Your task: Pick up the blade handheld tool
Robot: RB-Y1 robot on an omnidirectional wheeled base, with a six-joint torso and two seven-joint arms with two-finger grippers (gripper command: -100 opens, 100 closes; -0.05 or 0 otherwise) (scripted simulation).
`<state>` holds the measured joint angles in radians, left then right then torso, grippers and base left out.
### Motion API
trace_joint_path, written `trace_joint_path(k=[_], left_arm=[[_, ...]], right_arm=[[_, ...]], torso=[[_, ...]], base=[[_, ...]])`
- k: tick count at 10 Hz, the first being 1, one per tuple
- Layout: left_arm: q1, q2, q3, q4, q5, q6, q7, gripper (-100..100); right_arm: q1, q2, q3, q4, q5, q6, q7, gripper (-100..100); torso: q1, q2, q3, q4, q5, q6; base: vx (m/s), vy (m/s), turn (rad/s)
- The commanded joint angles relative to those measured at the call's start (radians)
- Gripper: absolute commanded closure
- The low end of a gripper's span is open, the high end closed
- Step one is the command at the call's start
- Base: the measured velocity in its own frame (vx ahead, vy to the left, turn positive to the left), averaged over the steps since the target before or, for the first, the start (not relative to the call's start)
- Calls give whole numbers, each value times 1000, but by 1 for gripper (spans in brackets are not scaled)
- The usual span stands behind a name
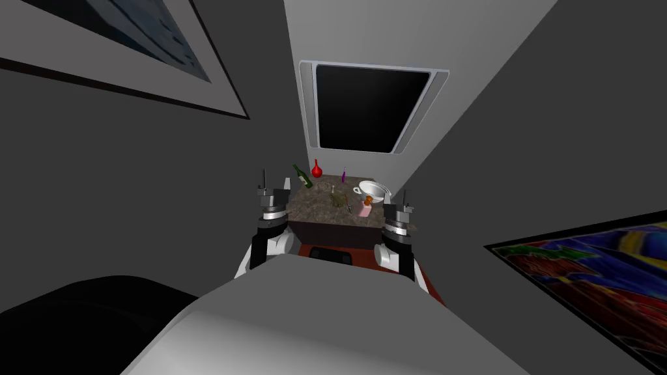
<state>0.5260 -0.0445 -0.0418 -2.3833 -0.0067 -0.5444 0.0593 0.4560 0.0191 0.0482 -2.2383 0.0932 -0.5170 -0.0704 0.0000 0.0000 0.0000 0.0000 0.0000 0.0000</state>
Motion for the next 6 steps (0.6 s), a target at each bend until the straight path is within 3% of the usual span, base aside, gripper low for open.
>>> trace_joint_path(k=[1, 3, 6], left_arm=[[0, 0, 0, 0, 0, 0, 0, 0], [0, 0, 0, 0, 0, 0, 0, 0], [0, 0, 0, 0, 0, 0, 0, 0]], right_arm=[[1, -35, 0, 2, 19, 5, 4, -100], [2, -93, -1, 8, 63, 14, 12, -100], [8, -187, -4, 21, 156, 34, 31, -100]], torso=[[0, 0, 0, 0, 0, 0], [-2, 3, 1, 1, 0, 0], [-2, 8, 5, 2, 0, 0]], base=[[-24, 2, 106], [-64, -22, 157], [-130, -16, 244]])
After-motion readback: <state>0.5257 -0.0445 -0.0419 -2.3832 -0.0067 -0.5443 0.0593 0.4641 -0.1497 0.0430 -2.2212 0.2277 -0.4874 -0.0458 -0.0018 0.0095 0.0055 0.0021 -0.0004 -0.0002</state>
